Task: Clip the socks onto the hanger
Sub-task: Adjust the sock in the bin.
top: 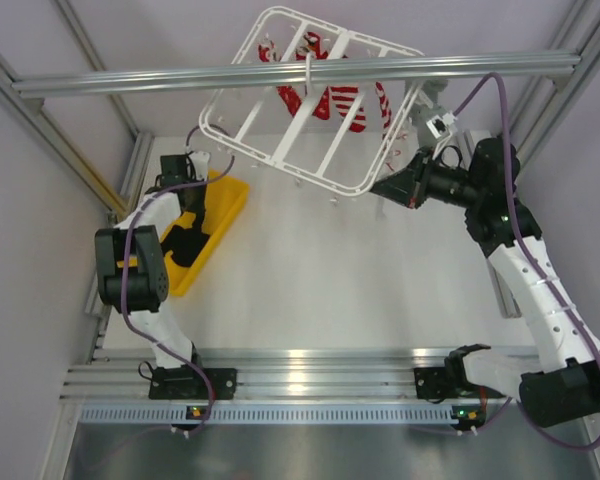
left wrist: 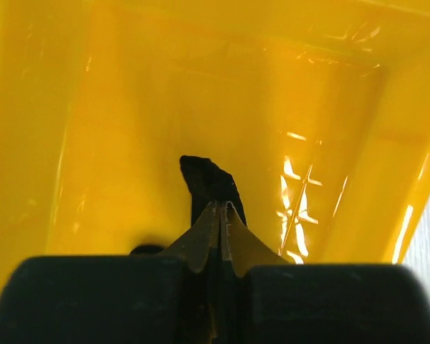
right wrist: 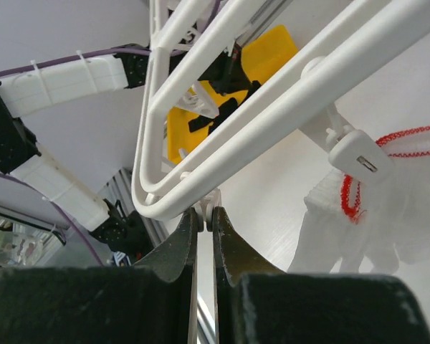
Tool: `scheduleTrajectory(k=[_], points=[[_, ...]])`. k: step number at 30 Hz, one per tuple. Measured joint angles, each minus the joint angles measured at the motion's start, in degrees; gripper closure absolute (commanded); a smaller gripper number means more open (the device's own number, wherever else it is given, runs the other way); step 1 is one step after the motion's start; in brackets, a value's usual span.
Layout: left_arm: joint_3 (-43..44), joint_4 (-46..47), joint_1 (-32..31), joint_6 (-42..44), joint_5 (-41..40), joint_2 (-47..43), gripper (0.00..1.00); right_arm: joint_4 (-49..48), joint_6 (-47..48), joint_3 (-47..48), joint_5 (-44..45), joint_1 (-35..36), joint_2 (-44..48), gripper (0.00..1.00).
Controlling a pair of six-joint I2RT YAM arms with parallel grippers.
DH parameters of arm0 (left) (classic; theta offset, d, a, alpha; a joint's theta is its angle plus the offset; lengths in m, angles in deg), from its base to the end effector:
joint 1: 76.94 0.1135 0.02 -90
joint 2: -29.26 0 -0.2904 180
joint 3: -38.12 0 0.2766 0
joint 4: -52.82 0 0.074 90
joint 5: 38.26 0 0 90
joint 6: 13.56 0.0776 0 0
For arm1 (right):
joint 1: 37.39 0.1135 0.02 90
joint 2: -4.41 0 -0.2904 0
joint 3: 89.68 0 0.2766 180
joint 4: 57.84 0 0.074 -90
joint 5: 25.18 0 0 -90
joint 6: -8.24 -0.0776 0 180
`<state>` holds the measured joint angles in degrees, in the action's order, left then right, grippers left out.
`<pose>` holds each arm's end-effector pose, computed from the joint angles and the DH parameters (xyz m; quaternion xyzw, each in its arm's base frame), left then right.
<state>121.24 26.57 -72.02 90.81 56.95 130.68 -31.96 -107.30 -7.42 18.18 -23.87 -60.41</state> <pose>0.4469 0.0314 0.2052 0.0934 0.9168 0.0233 0.3875 0.2651 0.1218 0.4405 -0.1843 0.7186 0.4830 0.4651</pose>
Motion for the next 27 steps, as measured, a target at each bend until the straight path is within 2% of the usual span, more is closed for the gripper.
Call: scheduleTrajectory(k=[2,3,7,16,20,27], points=[[2.34,0.17,-1.44,0.70,-0.39,3.43,0.74,0.04,0.00,0.00,-0.02,0.00,-0.42,1.00],[3.13,0.20,-1.97,0.83,-0.59,4.44,0.64,0.00,0.00,0.00,0.00,0.00,-0.63,1.00],[4.66,0.11,-3.23,0.00,-2.10,5.33,0.51,-0.04,-0.04,0.00,0.13,0.00,-1.29,1.00],[6.60,-2.47,-2.29,-0.72,-4.90,5.84,0.48,-1.09,-0.15,0.00,0.70,-0.02,-1.36,1.00],[11.13,-5.51,-1.99,-0.74,-4.37,9.27,0.46,-1.07,-0.04,0.00,0.72,-0.02,-1.36,1.00],[11.91,-9.64,-1.81,-0.96,-1.09,12.96,0.45,-1.03,0.02,0.02,0.72,-0.02,-1.36,1.00]])
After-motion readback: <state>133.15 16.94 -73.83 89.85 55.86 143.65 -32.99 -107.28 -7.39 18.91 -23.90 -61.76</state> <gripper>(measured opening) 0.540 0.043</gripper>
